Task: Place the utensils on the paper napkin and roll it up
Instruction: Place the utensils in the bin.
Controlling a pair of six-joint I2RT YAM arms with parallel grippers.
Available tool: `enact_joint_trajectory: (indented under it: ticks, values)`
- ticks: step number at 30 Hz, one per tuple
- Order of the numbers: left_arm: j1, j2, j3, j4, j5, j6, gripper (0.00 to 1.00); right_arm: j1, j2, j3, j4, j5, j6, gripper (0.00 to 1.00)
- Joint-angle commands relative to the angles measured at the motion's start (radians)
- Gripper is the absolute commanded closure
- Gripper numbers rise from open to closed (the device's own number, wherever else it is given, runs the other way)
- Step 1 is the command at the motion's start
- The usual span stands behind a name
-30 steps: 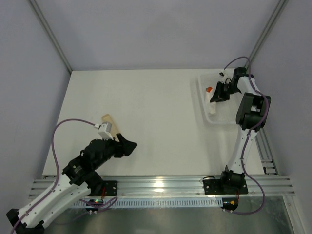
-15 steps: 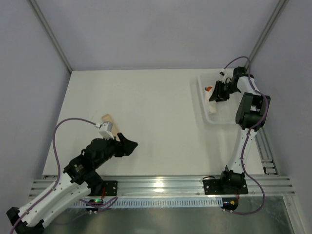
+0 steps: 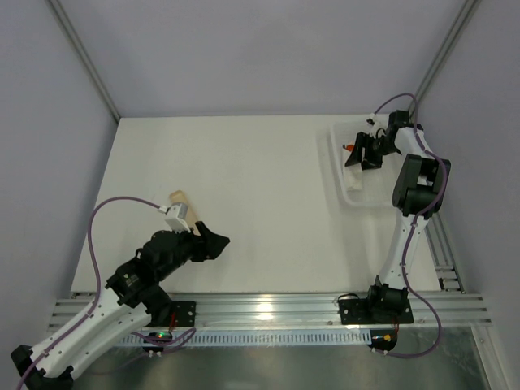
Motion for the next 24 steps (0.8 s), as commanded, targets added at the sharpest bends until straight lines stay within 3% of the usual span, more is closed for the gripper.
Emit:
enact_joint_trajectory:
  ticks: [1,9,24]
  values:
    - [-0.003,0.000,0.016,0.050,0.011,-0.003,0.30,0.003,-0.061,-0.019,0.061,0.053,0.000,0.35]
    - [-0.003,0.006,0.013,0.063,0.025,-0.005,0.30,0.004,-0.124,-0.068,0.107,0.094,0.010,0.23]
    - [-0.003,0.001,0.010,0.070,0.028,-0.007,0.30,0.013,-0.310,-0.179,0.219,0.124,0.081,0.22]
